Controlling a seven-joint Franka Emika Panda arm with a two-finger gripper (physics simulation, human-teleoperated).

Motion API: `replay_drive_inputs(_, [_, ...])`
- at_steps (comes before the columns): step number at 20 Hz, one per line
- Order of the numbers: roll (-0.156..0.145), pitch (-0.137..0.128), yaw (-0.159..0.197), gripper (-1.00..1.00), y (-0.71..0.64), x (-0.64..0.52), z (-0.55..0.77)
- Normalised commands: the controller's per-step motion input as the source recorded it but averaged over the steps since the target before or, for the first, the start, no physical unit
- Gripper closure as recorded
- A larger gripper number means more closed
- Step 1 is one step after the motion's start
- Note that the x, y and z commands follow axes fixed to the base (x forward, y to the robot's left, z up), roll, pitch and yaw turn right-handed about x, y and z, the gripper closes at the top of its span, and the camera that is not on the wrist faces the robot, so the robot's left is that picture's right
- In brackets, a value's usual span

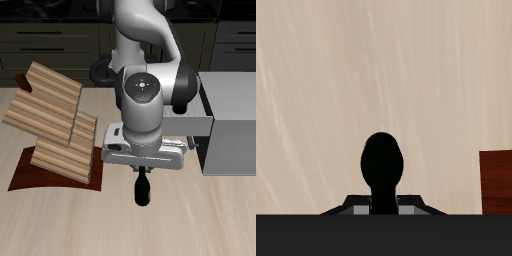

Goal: Place the wine bottle from the table into the top drawer

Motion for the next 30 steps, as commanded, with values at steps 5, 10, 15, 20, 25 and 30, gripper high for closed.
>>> replay_drive_inputs(5, [-0.013, -0.014, 0.005, 1.00, -0.08, -0.01, 0.07])
replay_drive_inputs(10, [-0.005, -0.028, 0.002, 1.00, 0.01, -0.05, 0.23])
replay_drive_inputs(15, [0.000, 0.007, -0.006, 1.00, 0.05, -0.07, 0.23])
replay_drive_inputs(20, [-0.010, -0.017, 0.017, 1.00, 0.03, -0.14, 0.34])
replay_drive_inputs(25, [0.000, -0.046, 0.019, 1.00, 0.01, -0.13, 0.37])
replay_drive_inputs(30, [0.008, -0.064, 0.032, 1.00, 0.04, -0.14, 0.47])
